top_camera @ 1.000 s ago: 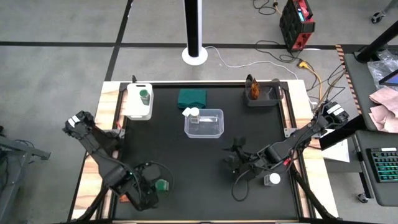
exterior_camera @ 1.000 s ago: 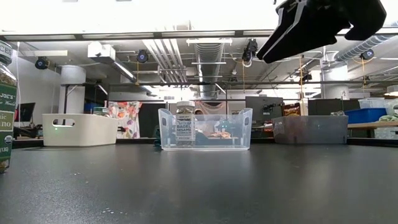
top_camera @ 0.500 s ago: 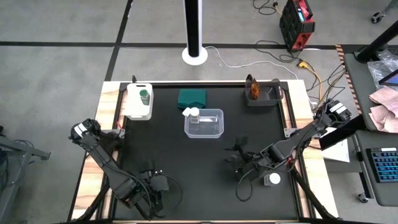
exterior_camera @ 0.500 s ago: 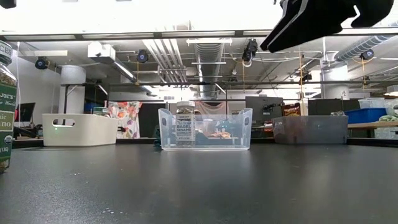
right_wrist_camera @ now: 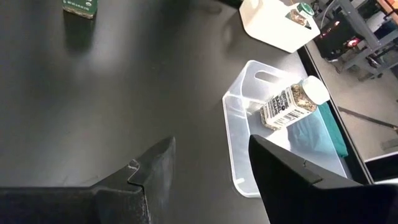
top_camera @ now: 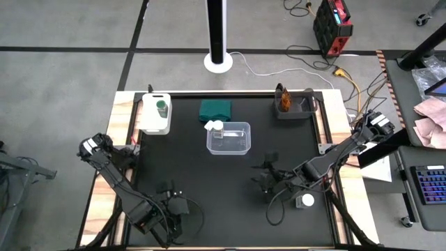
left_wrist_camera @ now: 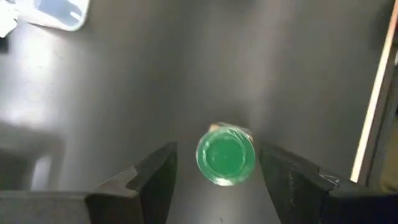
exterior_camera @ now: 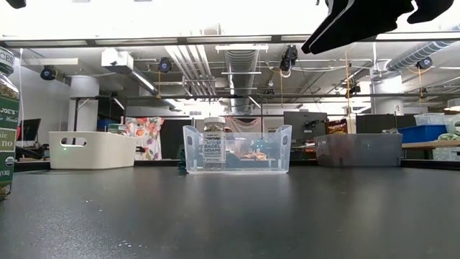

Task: Sort spices by type
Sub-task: Put the green spice bottle into the white bin

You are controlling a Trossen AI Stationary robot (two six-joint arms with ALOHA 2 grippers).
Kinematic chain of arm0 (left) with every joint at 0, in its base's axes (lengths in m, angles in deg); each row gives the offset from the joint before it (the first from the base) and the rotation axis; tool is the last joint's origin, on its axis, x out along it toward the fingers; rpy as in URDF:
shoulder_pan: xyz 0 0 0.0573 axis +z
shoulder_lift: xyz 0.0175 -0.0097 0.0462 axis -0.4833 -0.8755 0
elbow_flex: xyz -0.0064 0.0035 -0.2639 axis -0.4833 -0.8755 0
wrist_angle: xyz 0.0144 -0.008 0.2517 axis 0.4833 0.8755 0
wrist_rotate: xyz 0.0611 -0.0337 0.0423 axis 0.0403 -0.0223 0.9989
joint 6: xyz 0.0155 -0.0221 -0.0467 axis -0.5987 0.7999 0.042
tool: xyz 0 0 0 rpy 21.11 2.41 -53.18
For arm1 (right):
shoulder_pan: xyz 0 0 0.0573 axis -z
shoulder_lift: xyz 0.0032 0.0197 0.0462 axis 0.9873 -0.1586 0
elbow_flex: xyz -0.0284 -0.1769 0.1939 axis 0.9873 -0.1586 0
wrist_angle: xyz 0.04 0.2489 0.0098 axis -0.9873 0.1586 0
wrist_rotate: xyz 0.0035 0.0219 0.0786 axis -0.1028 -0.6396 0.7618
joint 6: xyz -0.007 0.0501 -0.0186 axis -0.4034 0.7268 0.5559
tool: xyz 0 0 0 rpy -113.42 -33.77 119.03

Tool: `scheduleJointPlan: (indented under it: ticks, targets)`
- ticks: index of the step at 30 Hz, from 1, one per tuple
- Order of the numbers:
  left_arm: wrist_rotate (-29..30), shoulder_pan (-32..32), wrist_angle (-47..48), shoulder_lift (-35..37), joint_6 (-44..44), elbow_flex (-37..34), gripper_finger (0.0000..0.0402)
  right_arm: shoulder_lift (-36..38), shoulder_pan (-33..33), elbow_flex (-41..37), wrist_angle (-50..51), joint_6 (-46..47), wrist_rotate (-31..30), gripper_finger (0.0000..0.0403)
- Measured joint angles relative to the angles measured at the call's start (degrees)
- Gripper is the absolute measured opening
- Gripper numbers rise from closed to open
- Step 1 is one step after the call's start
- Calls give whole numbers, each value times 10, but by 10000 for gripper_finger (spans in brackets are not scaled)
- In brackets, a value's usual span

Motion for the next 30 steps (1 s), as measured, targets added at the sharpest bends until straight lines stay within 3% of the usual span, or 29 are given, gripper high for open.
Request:
scheduleJointPlan:
  ticks: [4,11,15,30]
  targets:
    - [-10,0,0,0,3,0,230,0,0,-1,0,0,0,199]
    - [4,0,3,0,20,0,319,0,0,-1,0,7,0,201]
    - [1,0,-6,-1,24,0,350,0,0,-2,0,15,0,201]
    - [-6,0,-14,-42,11,-2,343,-1,0,-17,-5,27,0,199]
